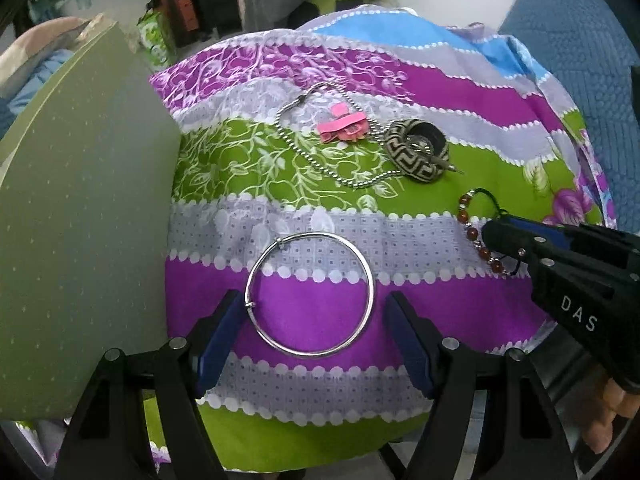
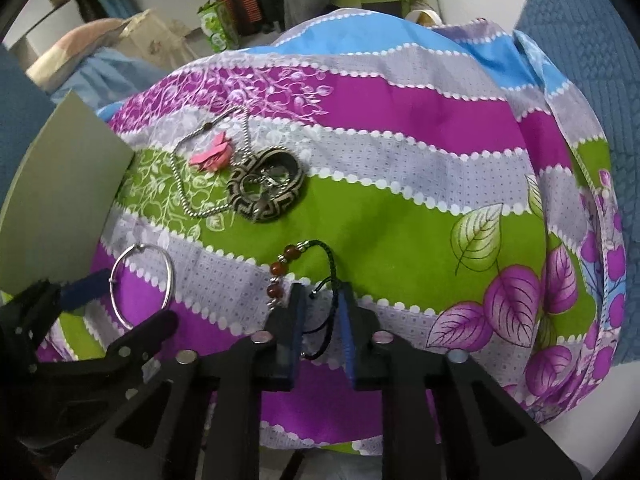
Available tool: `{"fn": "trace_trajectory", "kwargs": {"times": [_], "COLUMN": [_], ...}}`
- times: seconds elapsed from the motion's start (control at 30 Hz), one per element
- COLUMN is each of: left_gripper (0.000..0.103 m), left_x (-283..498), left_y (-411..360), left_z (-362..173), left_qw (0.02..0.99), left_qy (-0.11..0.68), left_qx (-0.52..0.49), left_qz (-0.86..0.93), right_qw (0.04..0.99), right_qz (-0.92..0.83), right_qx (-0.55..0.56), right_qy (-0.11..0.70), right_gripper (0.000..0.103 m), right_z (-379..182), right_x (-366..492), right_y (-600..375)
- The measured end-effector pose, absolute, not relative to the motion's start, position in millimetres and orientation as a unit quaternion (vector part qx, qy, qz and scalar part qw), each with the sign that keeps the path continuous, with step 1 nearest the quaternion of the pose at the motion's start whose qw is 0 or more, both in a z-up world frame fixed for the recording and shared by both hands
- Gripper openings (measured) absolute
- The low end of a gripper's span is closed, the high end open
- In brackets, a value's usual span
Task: Organize jewelry
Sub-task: 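Grasp the silver hoop with the left gripper while the right gripper grasps the beaded bracelet, then carry the hoop and bracelet over the white box and open both grippers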
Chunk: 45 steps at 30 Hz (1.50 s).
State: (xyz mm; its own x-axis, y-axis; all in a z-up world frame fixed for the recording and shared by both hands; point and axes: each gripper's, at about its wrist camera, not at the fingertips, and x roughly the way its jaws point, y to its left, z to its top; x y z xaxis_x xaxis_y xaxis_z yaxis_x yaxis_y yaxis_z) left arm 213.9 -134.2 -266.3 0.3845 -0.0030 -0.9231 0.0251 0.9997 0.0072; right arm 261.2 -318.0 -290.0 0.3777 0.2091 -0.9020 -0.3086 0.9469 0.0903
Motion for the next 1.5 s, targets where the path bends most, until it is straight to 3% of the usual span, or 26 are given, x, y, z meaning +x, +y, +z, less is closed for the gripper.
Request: {"fn": "trace_trajectory", "kwargs": {"times": [0.57, 1.5], "left_gripper": [0.065, 0.065], "left_x": [204, 201], "left_y": [-124, -54], "left_z": [-237, -62], "left_qw": [0.831, 0.886], "left_qy": [0.552, 0.45], "left_qx": [-0.028, -0.058], "left_qz": [-0.064, -0.094], "right_qw": [0.855, 0.901], "right_qz": [0.168, 0.178], "right_qx": [0.012, -0.018], "right_qy": [0.49, 0.395], "right_gripper": [0.002, 0.002], "right_z": [-245, -96], "right_x": [245, 230], "right_y": [-322, -258]}}
